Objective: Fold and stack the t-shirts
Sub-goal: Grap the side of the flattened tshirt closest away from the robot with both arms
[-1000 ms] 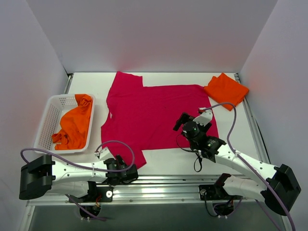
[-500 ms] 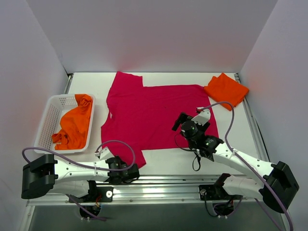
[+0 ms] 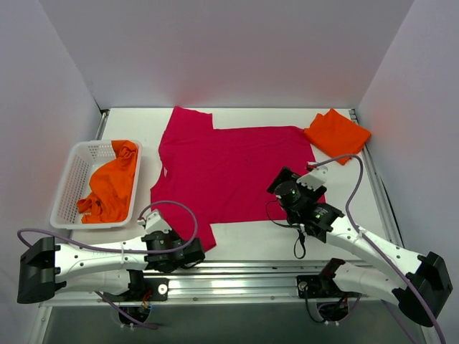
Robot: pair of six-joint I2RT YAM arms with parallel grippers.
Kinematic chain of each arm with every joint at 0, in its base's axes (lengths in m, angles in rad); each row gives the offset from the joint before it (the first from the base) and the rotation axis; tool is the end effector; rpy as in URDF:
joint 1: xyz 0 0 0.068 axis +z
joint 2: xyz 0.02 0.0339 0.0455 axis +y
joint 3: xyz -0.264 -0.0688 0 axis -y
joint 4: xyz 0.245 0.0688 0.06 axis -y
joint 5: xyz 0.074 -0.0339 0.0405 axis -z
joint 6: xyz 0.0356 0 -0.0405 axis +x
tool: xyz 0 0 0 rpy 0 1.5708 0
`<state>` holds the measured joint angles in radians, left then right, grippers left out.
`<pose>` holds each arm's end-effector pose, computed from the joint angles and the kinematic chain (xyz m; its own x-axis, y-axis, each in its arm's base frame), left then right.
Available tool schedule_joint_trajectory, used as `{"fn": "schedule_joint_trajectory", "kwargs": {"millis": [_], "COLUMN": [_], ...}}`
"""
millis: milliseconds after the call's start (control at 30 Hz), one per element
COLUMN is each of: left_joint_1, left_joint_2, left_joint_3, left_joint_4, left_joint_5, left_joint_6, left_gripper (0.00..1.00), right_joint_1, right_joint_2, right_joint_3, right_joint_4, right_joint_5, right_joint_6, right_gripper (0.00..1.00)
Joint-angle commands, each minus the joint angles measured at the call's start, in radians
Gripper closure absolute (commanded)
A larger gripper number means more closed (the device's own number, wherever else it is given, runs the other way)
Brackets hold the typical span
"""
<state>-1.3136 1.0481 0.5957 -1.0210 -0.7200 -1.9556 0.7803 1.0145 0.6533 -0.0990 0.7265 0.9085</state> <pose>0.0595 -0.1339 0.1888 -0.5638 -0.5960 -0.5718 -0.5015 0.7971 -0.3365 0.1738 0.1388 0.2626 -0.2752 0.5570 -0.7836 0.1856 0.8305 0.5251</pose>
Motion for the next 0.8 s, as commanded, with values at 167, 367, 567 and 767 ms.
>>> {"fn": "schedule_joint_trajectory", "kwargs": {"millis": [167,367,567,767], "left_joint_1": [0.051,0.141,0.244,0.309], "left_joint_2": [-0.031,-0.071,-0.160,-0.246], "left_joint_3": [0.067,0.024,-0.023,-0.085], "left_joint_4": [0.053,0.194,0.274,0.318], "left_joint_5": [-0.145,-0.134,-0.093,-0.064], "left_joint_6": [0.185,0.322,0.483,0.556], "left_gripper": [0.98,0.98,0.98,0.98], "right_joint_1": [-0.050,-0.317,-0.584,-0.587], "right_joint_2": [-0.094,-0.001,0.045,0.018], "right_joint_3": [-0.046,-0.113,-0.222,-0.245], "right_joint_4": [-0.151,-0.021,0.133,0.022], "right_joint_5": [0.085,-0.208,-0.501,-0.467], "right_joint_6": [0.191,0.103,0.070,0.131], "right_gripper": [0.01,0.03,0.07,0.08]}}
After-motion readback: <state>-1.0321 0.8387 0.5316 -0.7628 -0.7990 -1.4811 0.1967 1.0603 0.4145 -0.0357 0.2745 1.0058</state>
